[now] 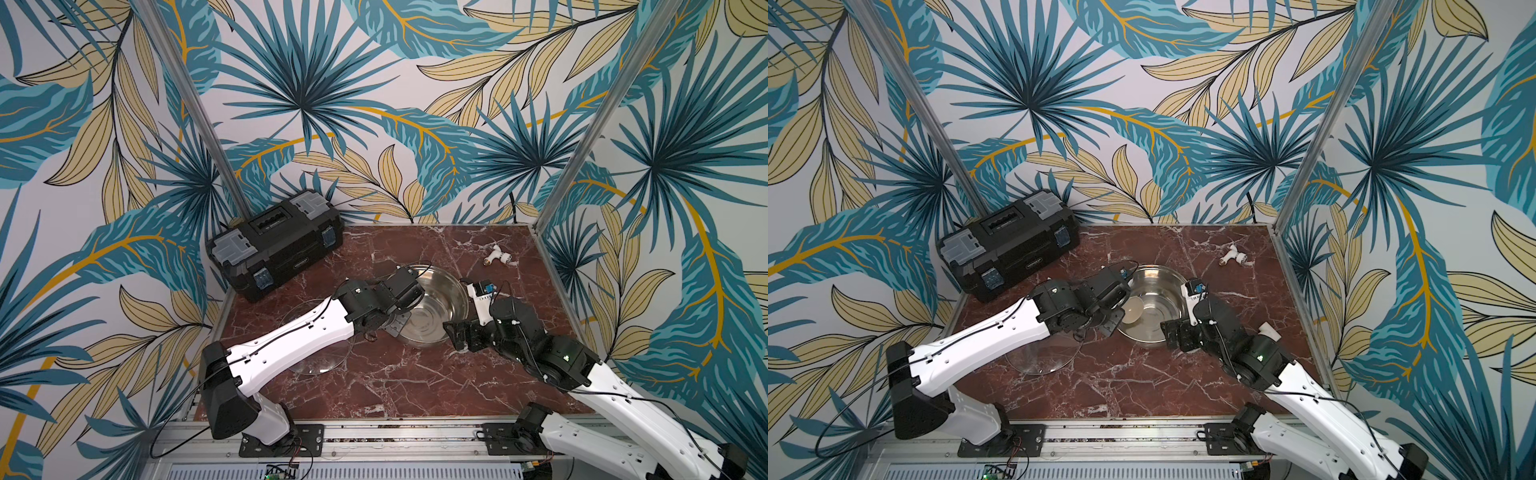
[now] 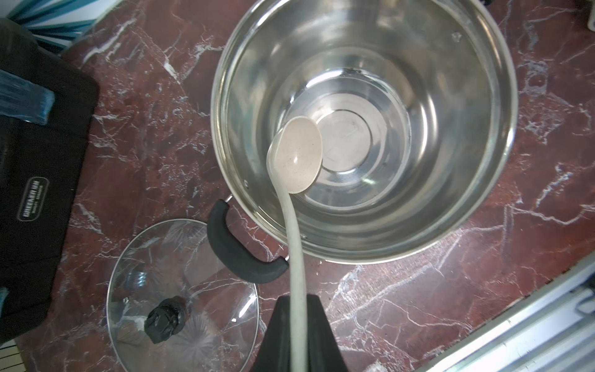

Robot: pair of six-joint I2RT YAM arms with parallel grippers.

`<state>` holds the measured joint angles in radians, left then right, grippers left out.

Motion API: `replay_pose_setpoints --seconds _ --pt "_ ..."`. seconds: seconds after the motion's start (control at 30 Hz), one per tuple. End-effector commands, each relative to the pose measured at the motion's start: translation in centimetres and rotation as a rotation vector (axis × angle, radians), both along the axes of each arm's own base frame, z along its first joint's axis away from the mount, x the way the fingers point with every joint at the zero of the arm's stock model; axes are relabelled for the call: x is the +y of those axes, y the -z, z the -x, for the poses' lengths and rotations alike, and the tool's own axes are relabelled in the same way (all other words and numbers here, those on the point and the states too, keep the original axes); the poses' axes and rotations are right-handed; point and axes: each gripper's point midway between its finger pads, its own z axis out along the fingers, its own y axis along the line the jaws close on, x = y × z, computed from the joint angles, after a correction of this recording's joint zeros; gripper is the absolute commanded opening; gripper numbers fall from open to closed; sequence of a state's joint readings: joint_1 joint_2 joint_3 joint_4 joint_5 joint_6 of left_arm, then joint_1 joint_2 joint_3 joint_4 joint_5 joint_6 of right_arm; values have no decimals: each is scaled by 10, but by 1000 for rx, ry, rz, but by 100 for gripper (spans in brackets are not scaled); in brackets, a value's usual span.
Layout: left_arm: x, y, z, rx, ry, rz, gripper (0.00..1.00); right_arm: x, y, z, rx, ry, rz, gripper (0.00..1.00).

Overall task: Stir the soup with a spoon
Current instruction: Stir the soup in the pan with a stick.

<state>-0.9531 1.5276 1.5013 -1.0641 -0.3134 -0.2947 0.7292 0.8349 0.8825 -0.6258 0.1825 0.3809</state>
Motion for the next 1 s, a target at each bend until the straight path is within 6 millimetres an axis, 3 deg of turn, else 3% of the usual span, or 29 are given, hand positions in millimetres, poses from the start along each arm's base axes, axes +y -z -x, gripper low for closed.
replay_pose_setpoints --seconds 0.0,0.27,0.4,0.53,0.67,0.97 --pt "-10 -24 -27 -118 -23 13 0 0 -6 1 -22 -7 -10 99" --pt "-64 -35 -41 -156 64 204 0 -6 -4 4 -21 9 -6 99" --pt "-88 -33 -31 -83 135 282 0 -10 -4 5 -26 19 0 100" --pt "-101 -26 -7 13 212 324 0 -11 -4 6 -28 19 4 100" --pt "-91 -14 15 124 218 302 0 -9 -5 4 -31 18 -2 100" --pt "-30 8 47 233 138 134 0 0 -3 0 -19 1 -19 99"
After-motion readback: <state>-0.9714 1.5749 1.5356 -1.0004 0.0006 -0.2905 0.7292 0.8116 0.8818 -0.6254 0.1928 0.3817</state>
